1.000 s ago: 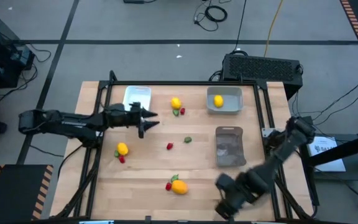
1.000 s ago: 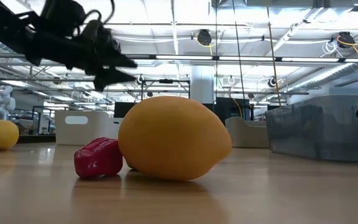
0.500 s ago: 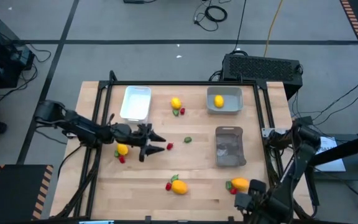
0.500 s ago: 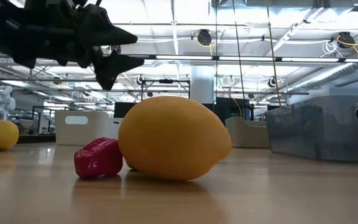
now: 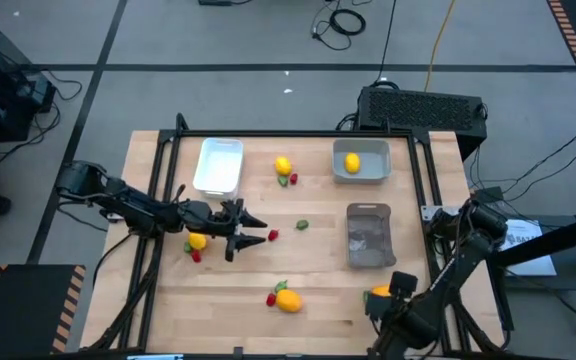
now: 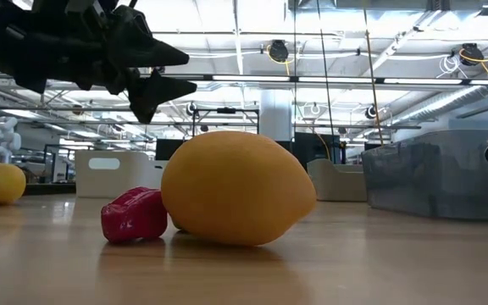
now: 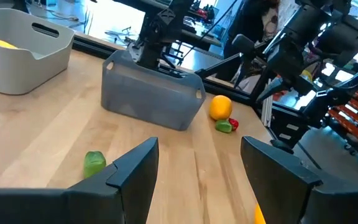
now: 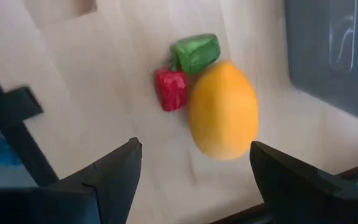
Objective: Sort produce into baskets
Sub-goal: Put the yellow lemon into the gray bin
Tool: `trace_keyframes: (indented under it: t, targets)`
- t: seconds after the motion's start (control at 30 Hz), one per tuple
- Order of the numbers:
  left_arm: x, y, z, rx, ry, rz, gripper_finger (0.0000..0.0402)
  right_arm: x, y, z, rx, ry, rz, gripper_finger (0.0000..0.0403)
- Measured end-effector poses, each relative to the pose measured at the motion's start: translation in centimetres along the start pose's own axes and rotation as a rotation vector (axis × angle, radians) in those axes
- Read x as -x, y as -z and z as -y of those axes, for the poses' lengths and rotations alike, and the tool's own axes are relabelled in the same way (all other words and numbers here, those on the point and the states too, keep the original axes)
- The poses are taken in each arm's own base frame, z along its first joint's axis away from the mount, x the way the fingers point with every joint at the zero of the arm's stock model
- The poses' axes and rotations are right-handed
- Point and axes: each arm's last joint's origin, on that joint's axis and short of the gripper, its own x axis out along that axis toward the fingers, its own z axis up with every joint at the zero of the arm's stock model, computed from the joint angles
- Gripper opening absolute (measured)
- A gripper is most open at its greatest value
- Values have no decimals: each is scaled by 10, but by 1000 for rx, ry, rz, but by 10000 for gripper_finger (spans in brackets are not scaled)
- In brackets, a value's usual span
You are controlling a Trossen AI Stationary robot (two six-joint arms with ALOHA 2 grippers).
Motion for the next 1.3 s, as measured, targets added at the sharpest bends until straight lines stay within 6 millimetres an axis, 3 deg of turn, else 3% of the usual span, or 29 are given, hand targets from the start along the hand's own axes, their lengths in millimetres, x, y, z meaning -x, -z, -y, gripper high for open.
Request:
trace_keyframes:
  t: [0.5, 0.87, 1.07, 1.3]
  targets:
    - [0, 0, 0, -19, -1, -3, 235, -32, -31, 20, 66, -36, -151, 287]
    - [0, 0, 0, -19, 0, -3, 235, -60, -25, 24, 60, -69, -213, 287]
    - [0, 0, 0, -19, 0, -2, 235, -65, -22, 23, 33, -94, -260, 287]
    - [0, 0, 0, -20, 2, 1, 235, -65, -23, 23, -124, -85, -262, 287]
